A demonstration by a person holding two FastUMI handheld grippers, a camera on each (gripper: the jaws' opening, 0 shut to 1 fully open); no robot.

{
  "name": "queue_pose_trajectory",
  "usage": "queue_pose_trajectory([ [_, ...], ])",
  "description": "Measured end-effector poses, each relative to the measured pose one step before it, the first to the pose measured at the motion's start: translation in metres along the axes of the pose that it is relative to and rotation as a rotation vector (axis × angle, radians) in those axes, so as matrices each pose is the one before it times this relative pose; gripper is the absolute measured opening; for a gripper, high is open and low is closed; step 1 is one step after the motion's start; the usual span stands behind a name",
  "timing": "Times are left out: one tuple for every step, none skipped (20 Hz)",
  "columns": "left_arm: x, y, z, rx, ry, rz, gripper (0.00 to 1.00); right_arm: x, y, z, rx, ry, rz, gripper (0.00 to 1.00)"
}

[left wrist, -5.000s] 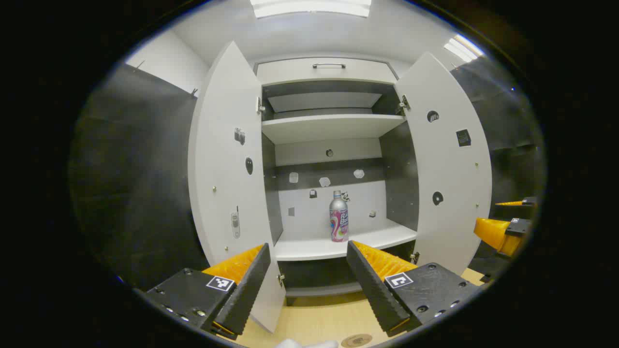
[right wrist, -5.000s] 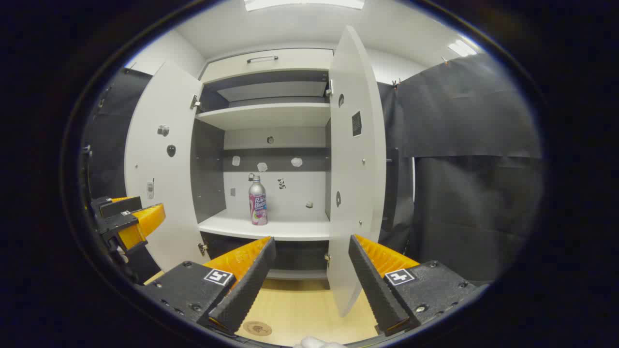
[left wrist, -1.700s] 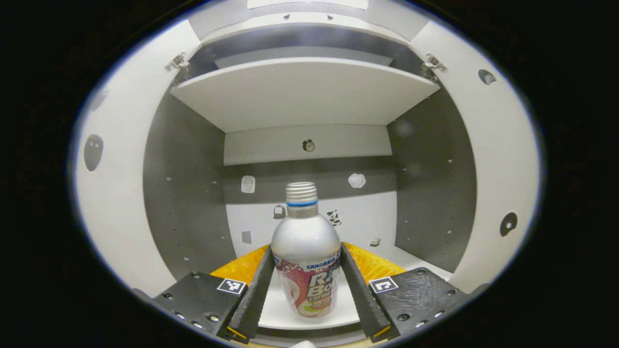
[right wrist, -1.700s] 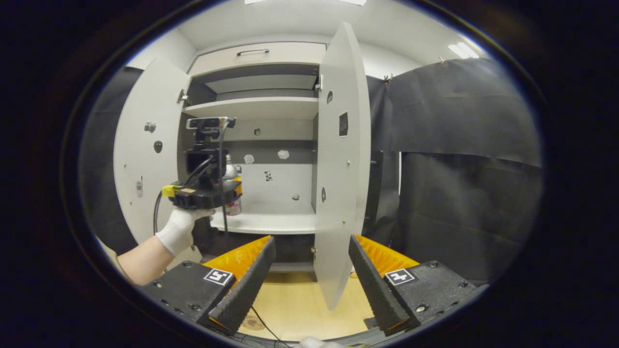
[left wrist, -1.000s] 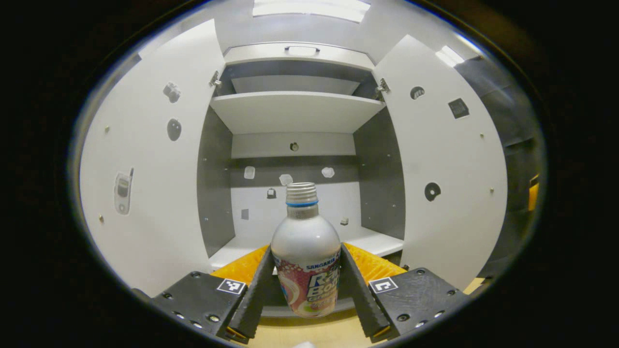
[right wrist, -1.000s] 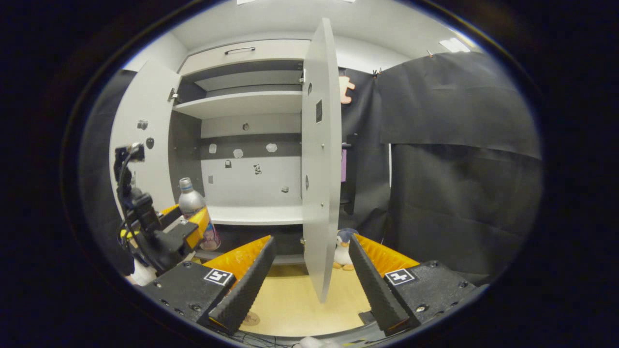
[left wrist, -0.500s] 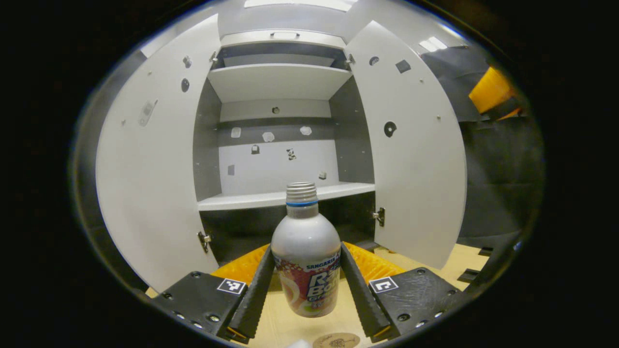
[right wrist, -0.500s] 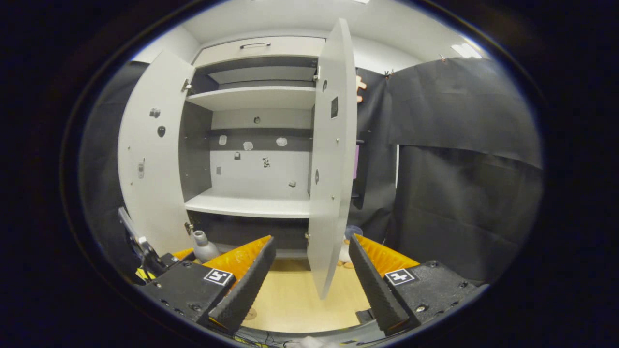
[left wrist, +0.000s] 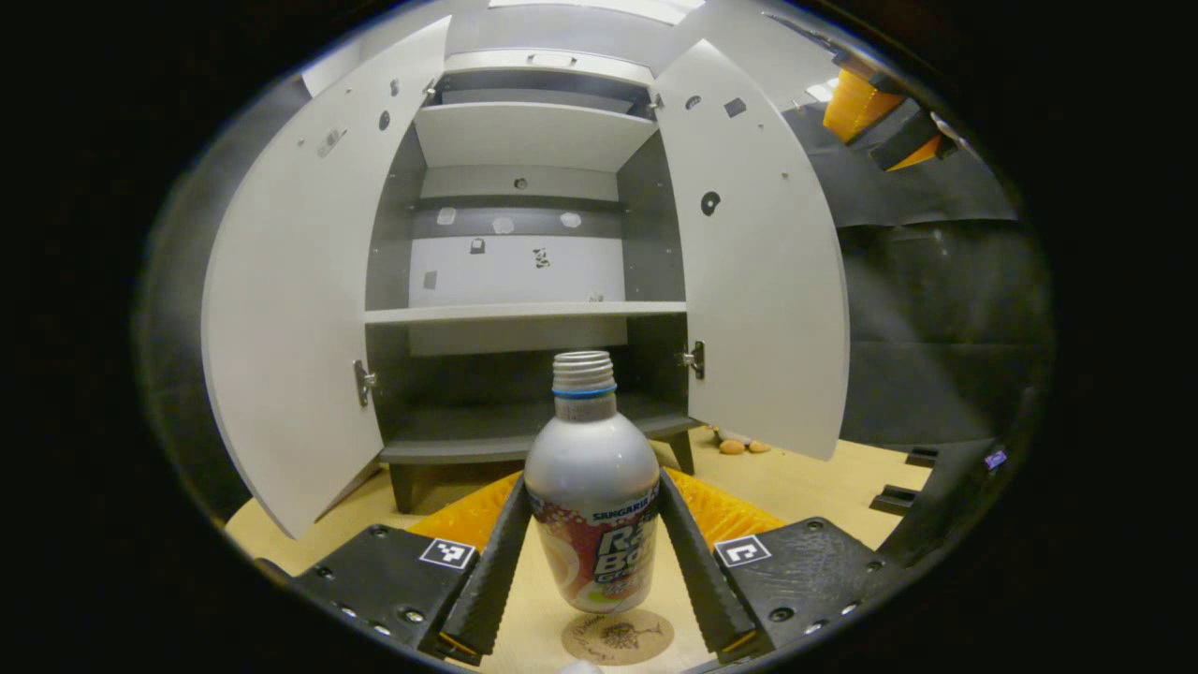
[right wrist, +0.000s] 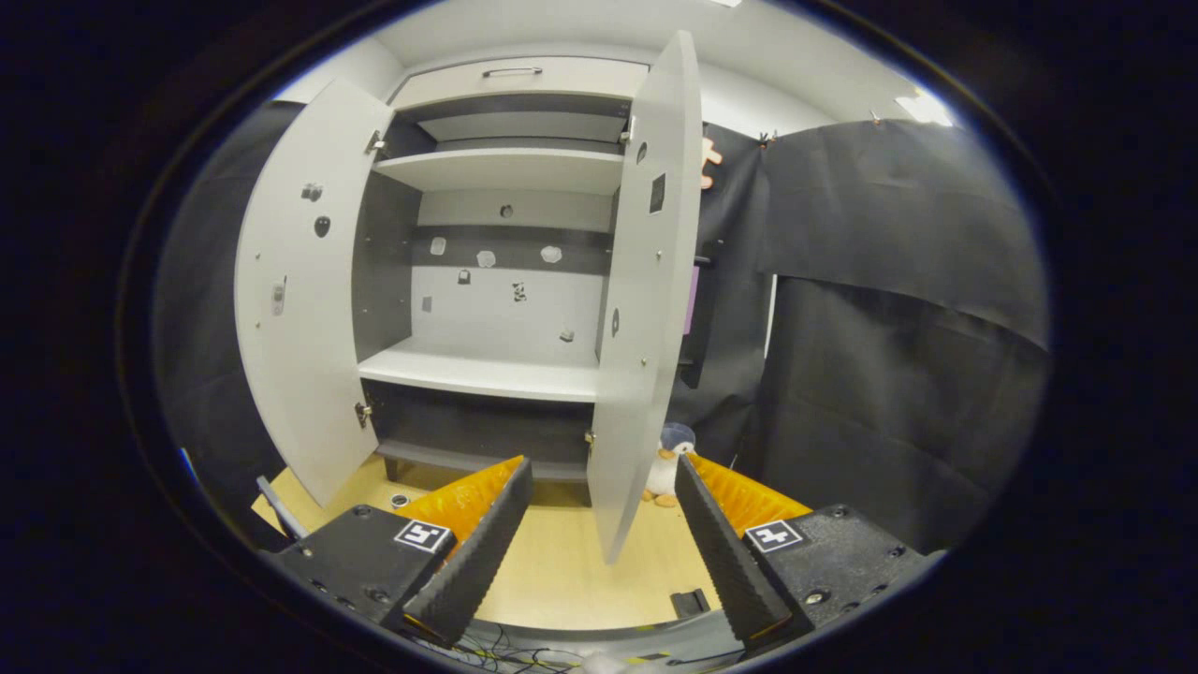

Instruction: Grasp the bottle in the cabinet with the left hand and place it on the coaster, then close the right door with the right hand and the left door with the left hand.

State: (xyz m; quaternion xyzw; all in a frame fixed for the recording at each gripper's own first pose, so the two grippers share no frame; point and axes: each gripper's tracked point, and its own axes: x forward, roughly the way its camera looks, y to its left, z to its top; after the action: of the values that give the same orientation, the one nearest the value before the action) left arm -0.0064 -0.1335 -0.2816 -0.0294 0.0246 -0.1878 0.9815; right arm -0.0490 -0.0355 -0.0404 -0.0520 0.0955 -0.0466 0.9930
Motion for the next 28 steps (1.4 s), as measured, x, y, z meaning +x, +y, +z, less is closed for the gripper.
queue_pose_trajectory([
  [-0.00343,-0.00405,-0.00866,0.00367,-0.00406,-0.01738,0.78,-0.00094,0.0002,-0.00248,-0.00551,0.00763,0.00075,0.99],
  [-0.00238,-0.0008,-0.00773,0.00896,-0.00079,0.00034,0.82,-0.00017,0.00075,-0.00184,-0.00249,0.00567,0.00306,1.0],
  [-0.00231,0.00073,-0.00862,0.01416,0.01072,0.0049,0.82,-0.00089,0.00109,-0.00124,-0.0017,0.00458,0.00207,1.0],
  [0.00027,0.0006,-0.00777,0.00114,0.01336,0.0035,0.77,-0.00061,0.001,-0.0011,-0.00302,0.00366,0.00355,1.0],
  [-0.00098,0.00012,-0.006,-0.01008,0.01088,0.00337,0.78,-0.00129,0.00105,0.00003,-0.00531,0.00128,0.00228,1.0],
  [-0.00038,-0.00052,-0.00361,-0.0145,0.00213,-0.00055,0.78,-0.00125,0.00052,-0.00046,-0.00707,0.00001,0.0016,1.0],
  [0.00033,0.00017,-0.0025,-0.00298,-0.00295,-0.00095,0.78,-0.00074,0.00036,0.00083,-0.00613,-0.00147,0.00121,1.0],
  [0.0005,0.00067,-0.00302,0.00682,0.00761,0.00178,0.78,-0.00064,0.00051,0.00012,-0.00346,-0.00139,0.0019,1.0],
  [0.00003,-0.00052,-0.00499,-0.00173,0.00821,-0.00451,0.83,-0.00075,0.00058,0.00005,-0.00328,0.00194,0.00177,1.0],
  [0.00069,0.00032,-0.0031,-0.00621,0.00482,-0.00333,0.79,-0.00039,0.00007,-0.00014,-0.0041,-0.00032,0.00032,1.0],
  [0.00013,-0.00139,-0.00176,-0.0044,0.00264,-0.0091,0.83,0.00009,-0.00008,0.00048,-0.00473,0.00019,-0.00079,1.0],
  [0.00007,-0.00015,-0.00107,0.00535,0.00131,-0.00158,0.79,0.00046,0.00029,-0.00039,-0.00601,0.00327,0.00187,1.0],
  [0.00008,0.00033,-0.00224,0.00732,0.00313,-0.00096,0.79,0.00022,0.00012,0.00035,-0.00474,0.00081,0.00116,1.0],
  [-0.00044,0.00017,-0.00133,0.00298,0.00279,-0.00192,0.79,-0.0003,0.00012,0.00051,-0.00263,-0.0025,0.00011,1.0],
  [-0.00009,-0.00059,0.00111,0.00111,-0.00778,-0.00263,0.79,-0.00041,0.00063,0.0012,-0.00055,-0.00051,0.00087,1.0],
  [0.00028,-0.00155,-0.00134,-0.00529,0.00708,-0.01076,0.79,-0.00071,0.00144,-0.00114,-0.00143,0.0004,0.00401,1.0],
  [0.00058,-0.00409,0.00067,-0.00728,-0.00089,-0.02127,0.79,-0.00057,0.00086,-0.00024,-0.00118,0.00037,0.00202,1.0],
  [-0.00058,-0.00614,-0.00136,-0.01015,0.01537,-0.02926,0.79,-0.00003,0.00089,-0.00108,0.00323,0.00018,0.00295,1.0],
  [-0.00082,-0.00296,0.00091,-0.0013,0.00723,-0.01067,0.84,0.00005,0.00141,-0.00165,0.00509,0.0026,0.00305,1.0],
  [-0.00239,0.00111,0.0054,0.01522,-0.00845,0.00542,0.91,-0.0001,0.00145,-0.00215,0.0033,0.00558,0.00415,1.0],
  [0.00034,0.00099,0.00657,0.02043,-0.00917,0.00182,0.99,-0.00002,0.00214,-0.0017,0.00115,0.00431,0.00606,1.0],
  [-0.00075,0.00187,0.00592,0.0218,-0.00822,0.0034,0.98,-0.00035,0.00067,-0.00176,0.0008,0.00138,0.00123,1.0],
  [-0.00078,0.00323,0.00505,0.02016,-0.00422,0.01003,0.98,-0.00055,0.0007,0.00035,-0.00113,-0.004,0.00194,1.0],
  [-0.00072,0.00522,0.00601,0.0177,-0.00414,0.0112,0.98,-0.00118,0.0003,-0.00009,-0.00237,-0.00529,-0.00049,1.0],
  [-0.00102,0.00324,0.0068,0.00585,-0.0093,0.0033,0.98,-0.00108,0.00023,0.00107,-0.0012,-0.00642,0.00064,1.0],
  [-0.00105,0.00333,0.00789,0.00257,-0.00936,0.00364,0.97,-0.00046,-0.00144,0.00065,0.00213,-0.00693,-0.00249,1.0],
  [-0.00144,0.0036,0.00943,0.00329,-0.01187,0.00189,0.98,-0.00049,-0.00105,0.00185,0.00665,-0.00696,-0.00055,1.0],
  [-0.00054,0.00531,0.01038,0.00417,-0.01206,0.00925,0.98,-0.00024,-0.00202,0.00018,0.0075,-0.00515,-0.00252,1.0],
])
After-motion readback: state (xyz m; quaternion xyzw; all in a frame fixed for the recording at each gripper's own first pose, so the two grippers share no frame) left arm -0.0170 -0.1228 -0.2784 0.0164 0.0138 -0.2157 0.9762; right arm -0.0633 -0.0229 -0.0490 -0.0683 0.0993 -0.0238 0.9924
